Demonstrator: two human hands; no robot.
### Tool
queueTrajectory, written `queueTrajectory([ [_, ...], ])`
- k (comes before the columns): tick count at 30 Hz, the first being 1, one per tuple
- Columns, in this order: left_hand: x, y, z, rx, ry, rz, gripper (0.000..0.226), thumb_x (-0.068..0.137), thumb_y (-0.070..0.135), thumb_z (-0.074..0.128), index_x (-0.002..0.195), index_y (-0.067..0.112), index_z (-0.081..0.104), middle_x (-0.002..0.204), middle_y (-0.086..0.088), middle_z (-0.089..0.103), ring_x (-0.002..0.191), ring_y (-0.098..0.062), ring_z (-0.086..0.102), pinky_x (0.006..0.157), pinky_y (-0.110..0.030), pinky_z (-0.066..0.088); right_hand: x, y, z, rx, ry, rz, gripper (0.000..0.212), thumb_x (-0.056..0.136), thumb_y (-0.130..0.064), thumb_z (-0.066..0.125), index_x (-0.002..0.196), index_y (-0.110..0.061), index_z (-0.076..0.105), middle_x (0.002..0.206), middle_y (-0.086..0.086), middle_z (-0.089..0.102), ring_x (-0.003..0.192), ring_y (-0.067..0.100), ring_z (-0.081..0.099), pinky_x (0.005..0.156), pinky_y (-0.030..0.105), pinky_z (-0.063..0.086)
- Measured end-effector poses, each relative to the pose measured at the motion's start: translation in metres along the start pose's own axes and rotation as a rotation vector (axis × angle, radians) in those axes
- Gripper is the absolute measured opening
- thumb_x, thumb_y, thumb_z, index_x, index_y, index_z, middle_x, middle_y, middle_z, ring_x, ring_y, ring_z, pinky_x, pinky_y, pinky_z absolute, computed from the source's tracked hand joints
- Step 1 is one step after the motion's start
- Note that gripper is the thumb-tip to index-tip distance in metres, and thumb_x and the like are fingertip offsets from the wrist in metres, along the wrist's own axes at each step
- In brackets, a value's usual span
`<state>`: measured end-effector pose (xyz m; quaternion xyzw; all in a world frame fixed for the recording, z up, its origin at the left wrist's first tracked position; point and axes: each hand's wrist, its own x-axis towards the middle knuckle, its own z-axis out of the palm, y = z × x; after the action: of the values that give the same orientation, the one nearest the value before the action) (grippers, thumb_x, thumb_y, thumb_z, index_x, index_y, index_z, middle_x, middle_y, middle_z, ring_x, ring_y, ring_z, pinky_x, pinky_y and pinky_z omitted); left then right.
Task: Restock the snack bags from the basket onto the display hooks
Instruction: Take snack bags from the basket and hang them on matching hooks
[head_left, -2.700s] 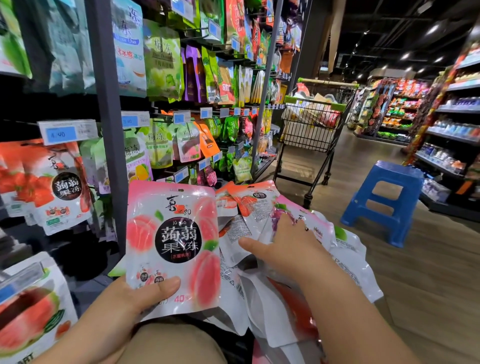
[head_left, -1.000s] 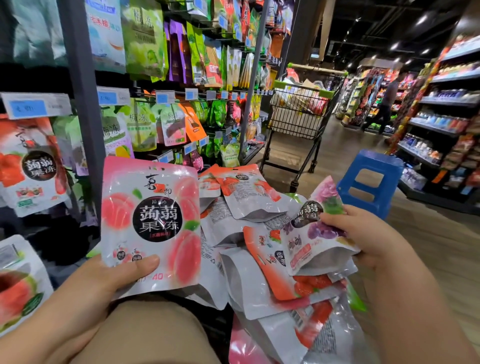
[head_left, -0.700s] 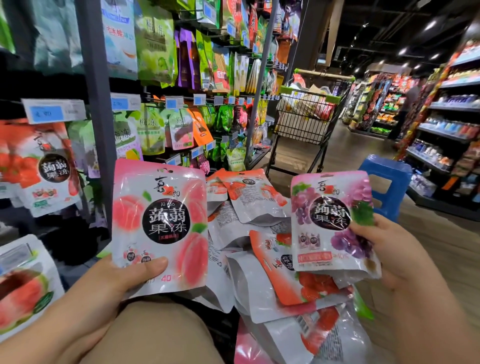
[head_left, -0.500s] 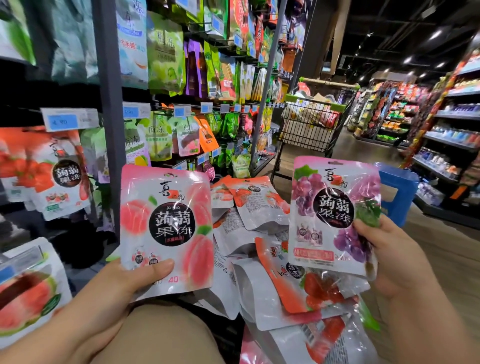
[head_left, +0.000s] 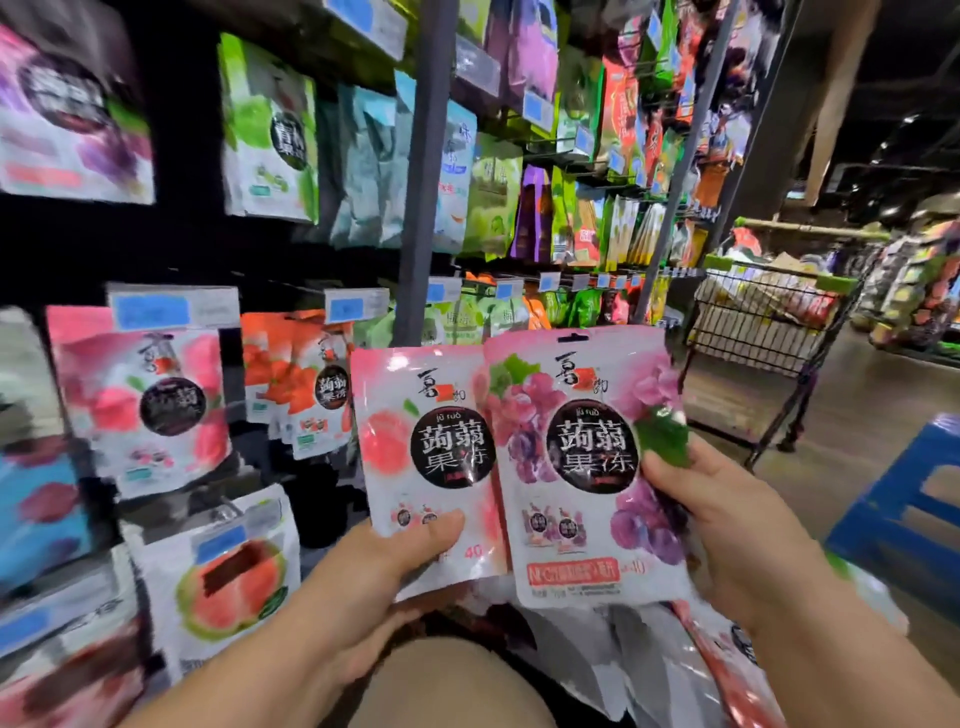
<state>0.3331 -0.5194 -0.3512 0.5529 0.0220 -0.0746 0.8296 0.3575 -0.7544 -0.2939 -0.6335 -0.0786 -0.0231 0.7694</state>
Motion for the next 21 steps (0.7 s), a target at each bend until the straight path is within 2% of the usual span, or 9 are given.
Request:
queueTrajectory([
  [2, -0.005, 0.004, -0.007, 0.001, 0.022, 0.020, 0.043, 0.067, 0.022, 0.071, 0.108, 0.012, 0.071, 0.103, -0.008, 0.076, 0.087, -0.017, 0.075, 0.074, -0.036, 0.059, 0.010, 0.004, 0.016, -0.032, -0.051, 0.030, 0.023, 0.099, 0.002, 0.045, 0.096, -0.008, 0.065, 0.062, 0.009, 0.066, 0.043, 0.014, 0.058, 0.037, 0.015, 0.042],
  [4, -0.009, 0.007, -0.015, 0.003, 0.042, 0.040, 0.043, 0.068, 0.026, 0.070, 0.109, 0.013, 0.070, 0.102, -0.005, 0.077, 0.086, -0.014, 0.075, 0.065, -0.027, 0.059, 0.019, 0.009, 0.030, -0.072, -0.112, 0.050, 0.019, 0.099, 0.000, 0.046, 0.101, -0.004, 0.064, 0.064, 0.013, 0.066, 0.049, 0.021, 0.059, 0.041, 0.017, 0.042],
  [6, -0.011, 0.009, -0.023, -0.005, 0.069, 0.046, 0.045, 0.068, 0.027, 0.078, 0.111, 0.015, 0.070, 0.104, -0.006, 0.076, 0.093, -0.018, 0.074, 0.076, -0.035, 0.059, 0.025, 0.014, 0.046, -0.104, -0.176, 0.091, 0.021, 0.100, -0.002, 0.048, 0.109, -0.005, 0.067, 0.074, 0.014, 0.071, 0.059, 0.025, 0.062, 0.052, 0.022, 0.047],
  [8, -0.010, 0.011, -0.033, -0.003, 0.101, 0.047, 0.053, 0.065, 0.025, 0.089, 0.113, 0.014, 0.070, 0.106, -0.007, 0.076, 0.099, -0.023, 0.073, 0.088, -0.042, 0.055, 0.030, 0.017, 0.062, -0.104, -0.231, 0.132, 0.023, 0.100, 0.001, 0.046, 0.109, -0.006, 0.066, 0.078, 0.009, 0.074, 0.058, 0.018, 0.065, 0.050, 0.021, 0.051],
  [10, -0.009, 0.014, -0.040, -0.018, 0.140, 0.046, 0.052, 0.060, 0.022, 0.088, 0.109, 0.013, 0.070, 0.102, -0.008, 0.076, 0.093, -0.022, 0.074, 0.083, -0.041, 0.055, 0.034, 0.020, 0.080, -0.098, -0.294, 0.167, 0.026, 0.100, 0.002, 0.045, 0.114, -0.007, 0.065, 0.088, 0.010, 0.076, 0.064, 0.016, 0.070, 0.052, 0.022, 0.055],
  [12, -0.008, 0.017, -0.048, -0.050, 0.198, 0.051, 0.041, 0.064, 0.019, 0.078, 0.104, 0.012, 0.071, 0.097, -0.009, 0.077, 0.085, -0.021, 0.075, 0.075, -0.038, 0.055, 0.038, 0.024, 0.096, -0.086, -0.312, 0.193, 0.023, 0.100, 0.001, 0.046, 0.112, -0.006, 0.065, 0.081, 0.008, 0.076, 0.058, 0.013, 0.069, 0.047, 0.019, 0.051],
  [16, -0.012, 0.019, -0.073, -0.039, 0.327, 0.067, 0.027, 0.081, 0.009, 0.073, 0.107, 0.008, 0.070, 0.093, -0.008, 0.077, 0.078, -0.018, 0.075, 0.058, -0.027, 0.054, 0.050, 0.041, 0.126, -0.106, -0.350, 0.269, 0.021, 0.102, -0.005, 0.047, 0.117, -0.007, 0.061, 0.079, 0.004, 0.075, 0.057, 0.010, 0.066, 0.048, 0.018, 0.048],
  [19, -0.018, 0.020, -0.093, -0.034, 0.399, 0.050, 0.024, 0.085, 0.009, 0.071, 0.109, 0.009, 0.069, 0.093, -0.007, 0.078, 0.079, -0.019, 0.075, 0.060, -0.028, 0.052, 0.057, 0.056, 0.146, -0.227, -0.473, 0.311, 0.021, 0.102, -0.016, 0.051, 0.121, -0.013, 0.057, 0.063, -0.006, 0.068, 0.050, 0.002, 0.059, 0.044, 0.014, 0.042],
  [21, -0.023, 0.022, -0.106, -0.039, 0.440, 0.056, 0.027, 0.082, 0.010, 0.074, 0.109, 0.010, 0.069, 0.093, -0.006, 0.078, 0.082, -0.019, 0.074, 0.068, -0.033, 0.057, 0.058, 0.058, 0.158, -0.295, -0.618, 0.356, 0.038, 0.092, -0.024, 0.068, 0.125, -0.016, 0.051, 0.065, -0.003, 0.069, 0.052, 0.004, 0.058, 0.048, 0.016, 0.042],
])
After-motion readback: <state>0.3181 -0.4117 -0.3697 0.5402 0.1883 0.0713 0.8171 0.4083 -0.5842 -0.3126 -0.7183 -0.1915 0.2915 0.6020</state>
